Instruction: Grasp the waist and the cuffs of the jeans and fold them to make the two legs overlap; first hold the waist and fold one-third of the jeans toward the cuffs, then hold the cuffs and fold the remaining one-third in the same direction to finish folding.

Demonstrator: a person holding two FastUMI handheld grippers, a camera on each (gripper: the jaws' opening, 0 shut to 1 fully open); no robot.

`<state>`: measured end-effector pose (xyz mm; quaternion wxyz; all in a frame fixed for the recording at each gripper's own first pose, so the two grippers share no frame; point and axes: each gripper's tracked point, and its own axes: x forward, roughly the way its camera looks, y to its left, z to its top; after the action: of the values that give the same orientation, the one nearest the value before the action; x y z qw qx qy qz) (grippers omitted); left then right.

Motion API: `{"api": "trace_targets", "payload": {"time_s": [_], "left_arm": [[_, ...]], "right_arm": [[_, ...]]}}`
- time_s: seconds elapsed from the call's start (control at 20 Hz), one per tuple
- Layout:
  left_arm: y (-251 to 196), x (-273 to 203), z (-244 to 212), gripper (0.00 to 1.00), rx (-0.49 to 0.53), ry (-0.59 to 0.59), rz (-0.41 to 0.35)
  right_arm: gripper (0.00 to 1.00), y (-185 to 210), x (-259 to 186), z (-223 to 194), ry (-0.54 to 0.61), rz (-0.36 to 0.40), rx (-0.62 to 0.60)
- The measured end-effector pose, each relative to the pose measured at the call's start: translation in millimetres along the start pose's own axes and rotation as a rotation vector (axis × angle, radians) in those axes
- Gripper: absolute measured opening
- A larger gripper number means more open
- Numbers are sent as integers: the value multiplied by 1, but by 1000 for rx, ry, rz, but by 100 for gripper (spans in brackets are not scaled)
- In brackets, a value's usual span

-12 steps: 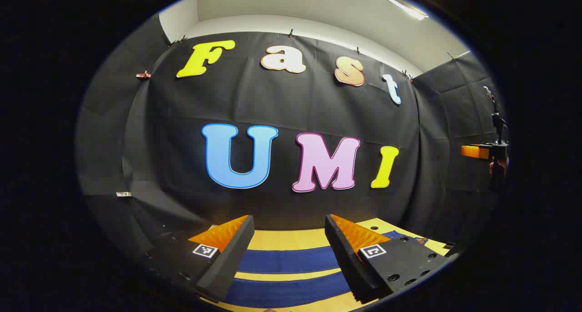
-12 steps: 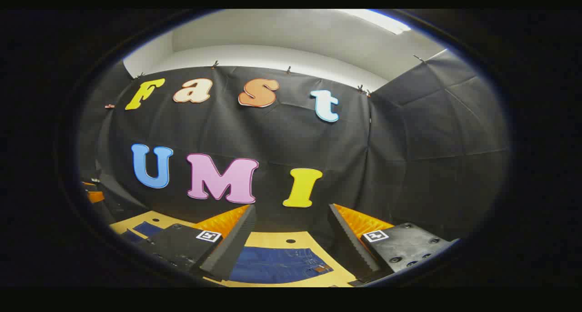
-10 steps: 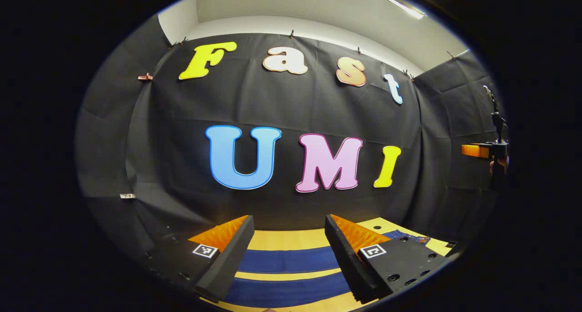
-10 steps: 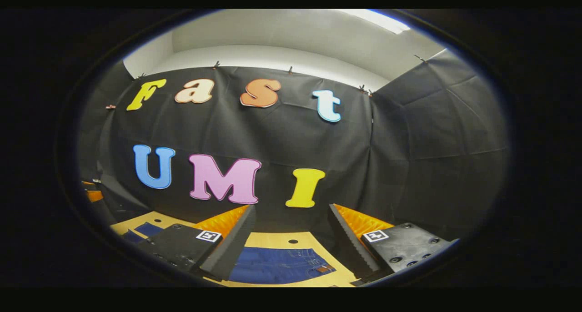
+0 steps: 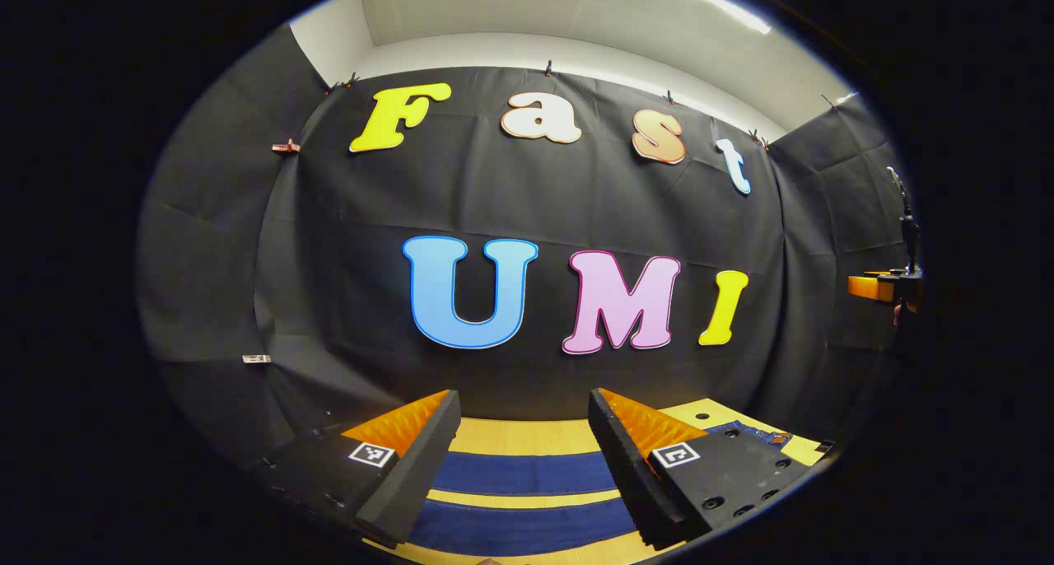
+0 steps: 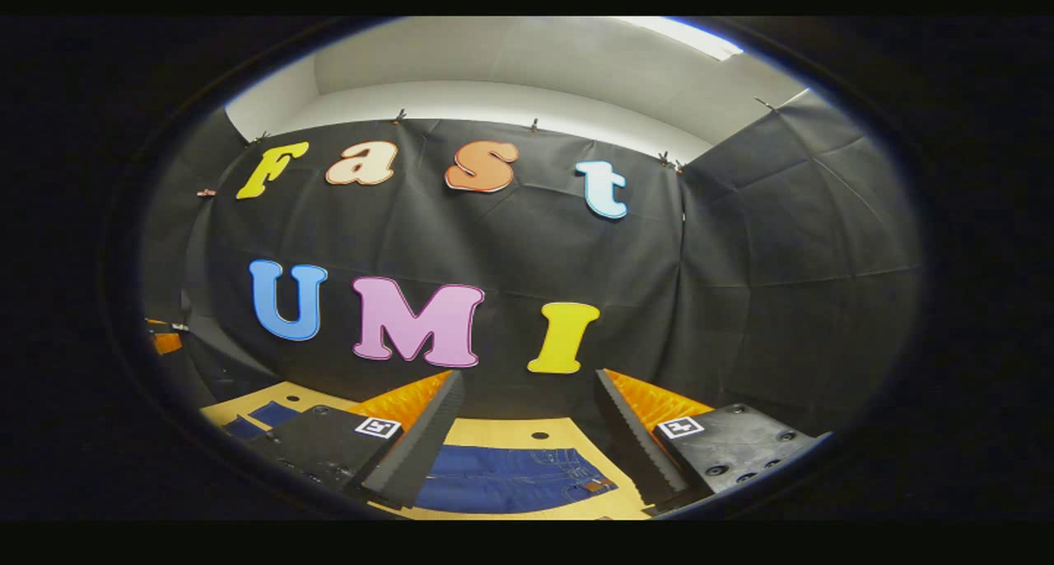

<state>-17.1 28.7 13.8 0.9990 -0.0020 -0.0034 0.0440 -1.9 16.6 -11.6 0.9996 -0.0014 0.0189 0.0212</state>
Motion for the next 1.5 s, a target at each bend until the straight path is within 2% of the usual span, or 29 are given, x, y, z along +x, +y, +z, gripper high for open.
{"api": "trace_targets", "payload": {"time_s": [0.15, 0.3, 0.4, 0.6, 0.75, 0.9, 1.0, 1.15, 1.25, 1.4, 1.5], "left_arm": [[-7, 3, -11, 98, -5, 29, -27], [-28, 5, -32, 98, -45, 79, -187], [-21, 7, -54, 98, -53, 149, -242], [-5, 12, -93, 98, 6, 283, -297], [-5, 19, -128, 96, 75, 360, -372], [-6, 21, -170, 96, 134, 454, -452], [-6, 24, -203, 96, 161, 529, -499], [6, 21, -273, 96, 270, 732, -573], [21, 19, -325, 95, 336, 895, -615], [43, 10, -364, 95, 419, 1066, -620], [52, -1, -384, 96, 468, 1154, -673]], "right_arm": [[95, 5, -1, -15, 29, 18, -12], [95, 10, 5, -32, 61, 65, -18], [96, 11, 13, -53, 115, 96, 6], [97, -1, 34, -94, 213, 134, -26], [97, 5, 59, -135, 264, 248, -113], [97, 8, 89, -195, 349, 356, -125], [97, 6, 109, -229, 401, 388, -124], [97, -4, 134, -295, 508, 426, -179], [97, -15, 141, -348, 604, 481, -243], [96, -39, 124, -422, 795, 617, -400], [98, -61, 105, -468, 916, 707, -518]]}}
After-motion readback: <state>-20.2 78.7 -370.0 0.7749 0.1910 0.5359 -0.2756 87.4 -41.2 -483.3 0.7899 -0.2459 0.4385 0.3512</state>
